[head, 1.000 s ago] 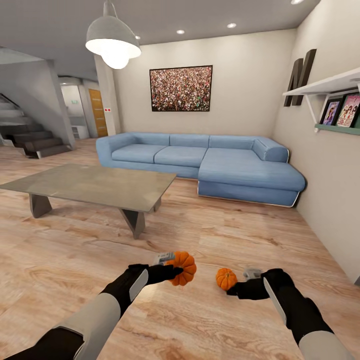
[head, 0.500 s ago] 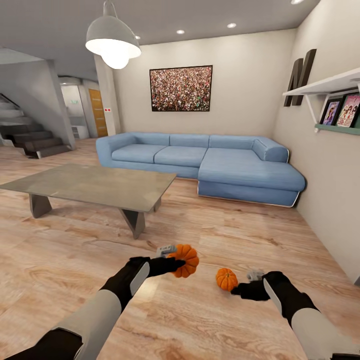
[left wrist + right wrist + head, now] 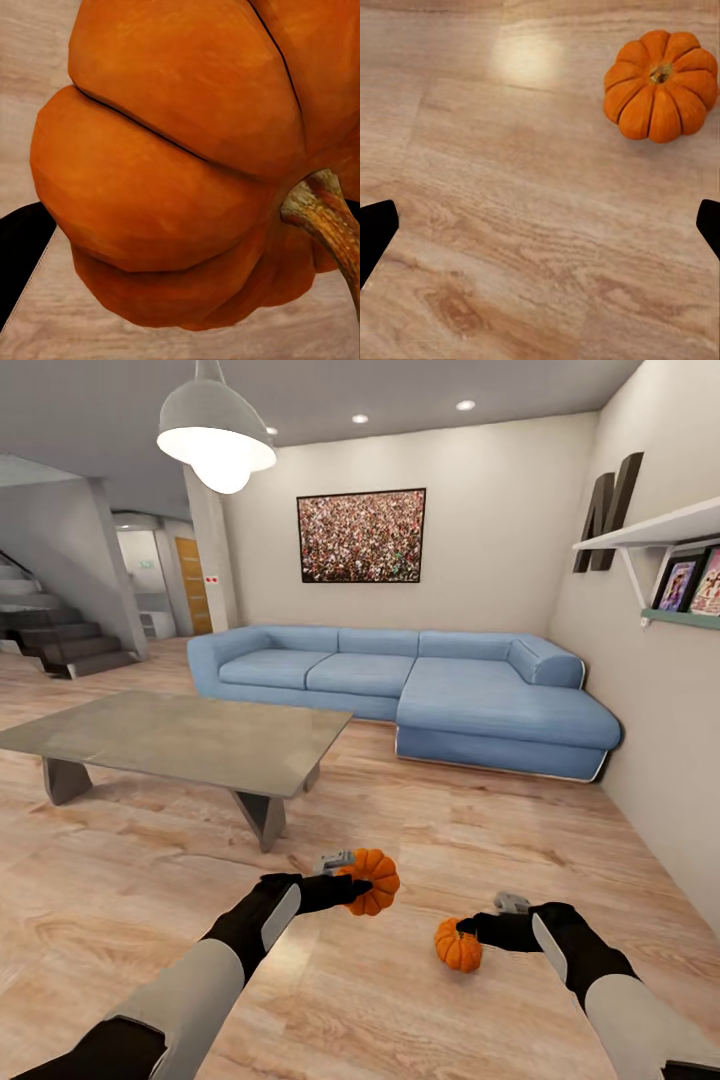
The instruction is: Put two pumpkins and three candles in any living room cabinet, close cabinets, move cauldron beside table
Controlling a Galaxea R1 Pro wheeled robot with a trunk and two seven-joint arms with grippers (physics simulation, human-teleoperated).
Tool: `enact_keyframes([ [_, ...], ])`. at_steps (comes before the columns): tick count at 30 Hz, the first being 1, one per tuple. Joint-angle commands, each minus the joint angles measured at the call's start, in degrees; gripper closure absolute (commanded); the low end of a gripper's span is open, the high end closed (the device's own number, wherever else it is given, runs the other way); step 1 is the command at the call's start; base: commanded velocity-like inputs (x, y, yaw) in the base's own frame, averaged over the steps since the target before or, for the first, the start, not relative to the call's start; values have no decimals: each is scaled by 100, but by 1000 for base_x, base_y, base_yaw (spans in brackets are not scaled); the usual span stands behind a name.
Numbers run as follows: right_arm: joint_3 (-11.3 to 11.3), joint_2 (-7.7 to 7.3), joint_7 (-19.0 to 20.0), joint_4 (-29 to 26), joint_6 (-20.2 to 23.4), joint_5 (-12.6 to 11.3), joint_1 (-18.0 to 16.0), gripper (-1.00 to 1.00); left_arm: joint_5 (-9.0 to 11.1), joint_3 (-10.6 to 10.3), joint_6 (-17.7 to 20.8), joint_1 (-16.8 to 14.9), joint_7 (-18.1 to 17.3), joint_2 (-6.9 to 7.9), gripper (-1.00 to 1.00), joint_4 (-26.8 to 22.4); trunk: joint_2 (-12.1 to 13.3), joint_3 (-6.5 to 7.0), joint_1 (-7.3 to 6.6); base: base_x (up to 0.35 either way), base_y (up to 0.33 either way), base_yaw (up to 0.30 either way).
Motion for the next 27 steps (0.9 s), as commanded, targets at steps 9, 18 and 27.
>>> enact_keyframes([
  [9, -183, -16, 223, 243, 40, -90, -1, -100, 32, -15, 21, -4, 25, -61, 100, 6, -2, -6, 2, 331, -97, 0],
  [18, -431, -13, 193, 410, 137, -94, -19, -100, 31, -286, 20, -4, 32, -102, 100, 2, -2, -6, 2, 331, -140, 0],
  [27, -439, -5, 171, 654, 144, -111, -36, -100, 33, -425, 20, -4, 39, -104, 100, -6, -2, -6, 2, 324, -157, 0],
])
